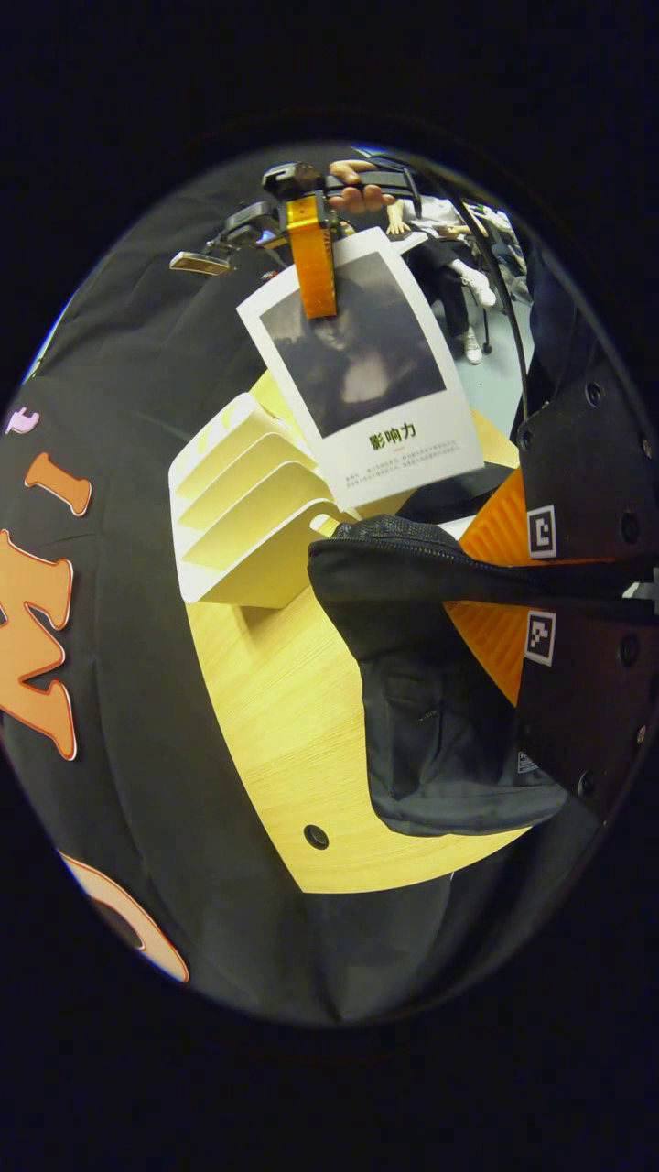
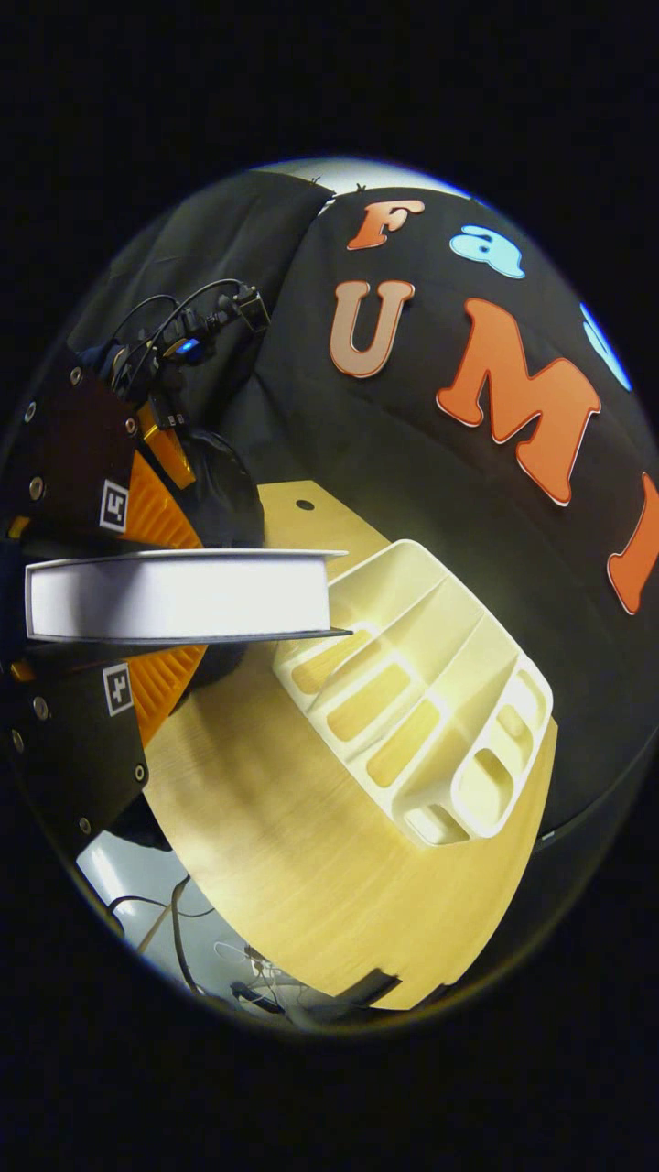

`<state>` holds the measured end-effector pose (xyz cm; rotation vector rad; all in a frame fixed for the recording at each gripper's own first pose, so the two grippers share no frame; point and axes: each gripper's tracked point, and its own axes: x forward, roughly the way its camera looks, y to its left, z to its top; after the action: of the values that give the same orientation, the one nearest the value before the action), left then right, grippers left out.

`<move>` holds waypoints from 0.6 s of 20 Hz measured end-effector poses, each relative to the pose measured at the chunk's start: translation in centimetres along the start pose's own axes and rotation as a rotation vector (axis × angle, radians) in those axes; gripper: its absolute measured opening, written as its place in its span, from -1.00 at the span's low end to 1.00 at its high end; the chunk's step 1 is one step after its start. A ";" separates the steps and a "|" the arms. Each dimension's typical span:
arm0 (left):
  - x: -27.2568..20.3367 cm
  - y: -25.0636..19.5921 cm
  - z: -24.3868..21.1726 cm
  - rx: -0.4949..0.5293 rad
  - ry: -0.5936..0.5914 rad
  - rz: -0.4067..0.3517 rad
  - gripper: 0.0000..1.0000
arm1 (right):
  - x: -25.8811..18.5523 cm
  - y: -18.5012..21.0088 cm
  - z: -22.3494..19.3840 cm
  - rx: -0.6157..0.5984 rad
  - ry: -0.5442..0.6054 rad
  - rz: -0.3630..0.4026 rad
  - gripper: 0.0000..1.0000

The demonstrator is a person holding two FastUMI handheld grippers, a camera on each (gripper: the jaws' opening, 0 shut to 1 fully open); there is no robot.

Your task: Open the schoolbag, grab two books from the bookshelf and put them into the schoolbag.

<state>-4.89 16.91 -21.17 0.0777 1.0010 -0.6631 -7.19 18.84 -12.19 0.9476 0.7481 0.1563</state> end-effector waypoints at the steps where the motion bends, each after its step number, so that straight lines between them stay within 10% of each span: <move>1: 0.2 0.3 -0.2 -0.005 -0.004 0.001 -0.86 | 0.8 0.3 -0.6 0.006 0.005 0.022 -0.25; 12: 0.3 0.1 -0.3 -0.048 -0.037 -0.002 -0.86 | 10.7 3.2 -6.2 0.044 0.038 0.167 -0.26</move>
<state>-4.89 16.95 -21.59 0.0226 0.9811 -0.6406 -2.63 29.62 -17.38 1.0513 0.7096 0.3056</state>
